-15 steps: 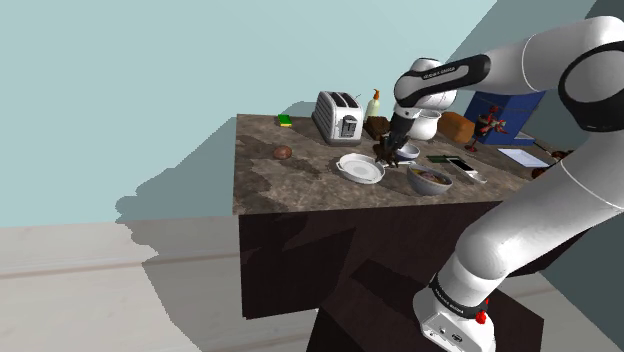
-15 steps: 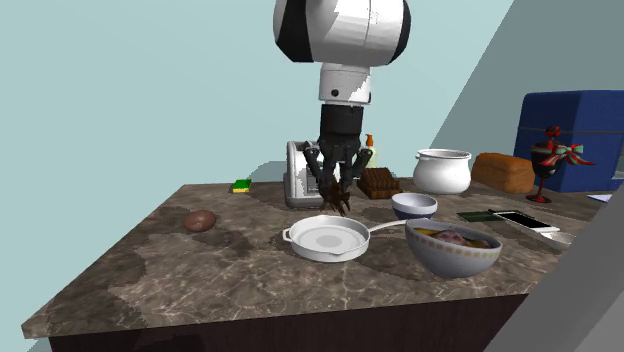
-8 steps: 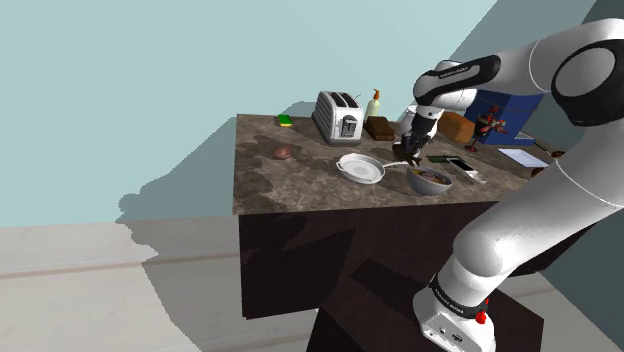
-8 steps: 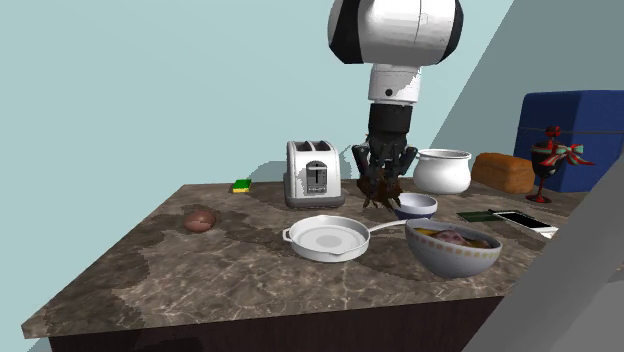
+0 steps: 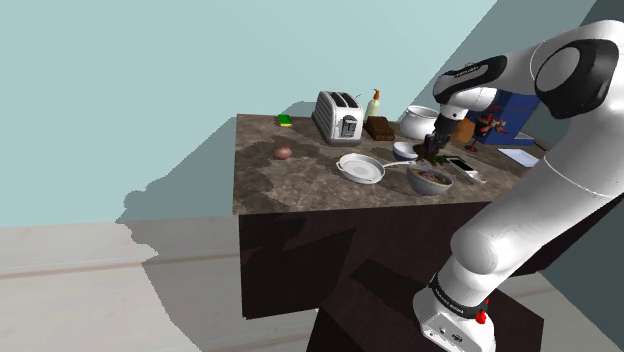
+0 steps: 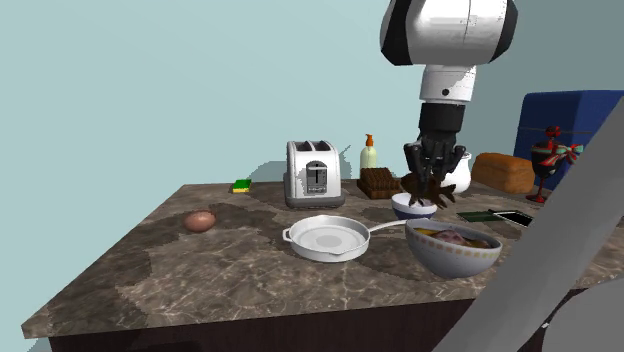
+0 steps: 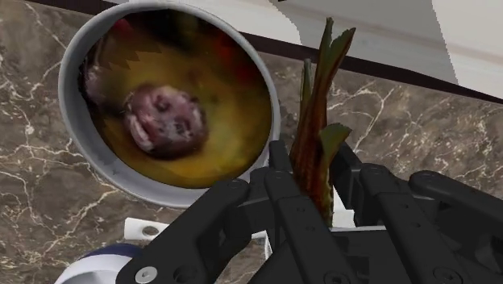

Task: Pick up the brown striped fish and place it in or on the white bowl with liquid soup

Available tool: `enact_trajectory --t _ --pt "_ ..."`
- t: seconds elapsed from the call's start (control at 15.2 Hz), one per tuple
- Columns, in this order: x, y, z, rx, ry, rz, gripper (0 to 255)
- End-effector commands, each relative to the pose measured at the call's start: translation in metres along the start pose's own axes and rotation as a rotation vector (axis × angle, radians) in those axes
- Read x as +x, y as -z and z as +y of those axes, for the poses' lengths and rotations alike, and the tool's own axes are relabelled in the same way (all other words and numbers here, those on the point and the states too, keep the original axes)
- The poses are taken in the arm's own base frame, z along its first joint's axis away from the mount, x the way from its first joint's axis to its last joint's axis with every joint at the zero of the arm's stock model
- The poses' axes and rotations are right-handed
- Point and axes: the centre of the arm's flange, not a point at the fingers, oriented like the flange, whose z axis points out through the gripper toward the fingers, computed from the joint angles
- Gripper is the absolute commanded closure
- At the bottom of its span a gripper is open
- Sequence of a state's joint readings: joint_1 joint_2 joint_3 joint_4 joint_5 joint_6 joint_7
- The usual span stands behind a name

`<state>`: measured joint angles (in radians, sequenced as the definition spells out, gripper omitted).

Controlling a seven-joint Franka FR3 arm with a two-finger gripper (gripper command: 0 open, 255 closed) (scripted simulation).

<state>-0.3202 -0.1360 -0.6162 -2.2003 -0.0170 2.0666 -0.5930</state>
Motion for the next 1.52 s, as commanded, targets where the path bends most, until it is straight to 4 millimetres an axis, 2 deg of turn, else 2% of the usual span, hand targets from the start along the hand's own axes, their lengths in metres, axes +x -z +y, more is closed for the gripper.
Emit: enact_trajectory --t 0.0,0.26,1.12,1.45 --pt "-0.007 0.000 0.029 0.000 0.002 0.000 255" --pt "-0.019 0.004 0.082 0.000 0.002 0.000 255" --pt "-0.020 -0.066 0.086 0.000 0.002 0.000 255" --pt "-0.020 -0.066 0.086 0.000 0.002 0.000 255"
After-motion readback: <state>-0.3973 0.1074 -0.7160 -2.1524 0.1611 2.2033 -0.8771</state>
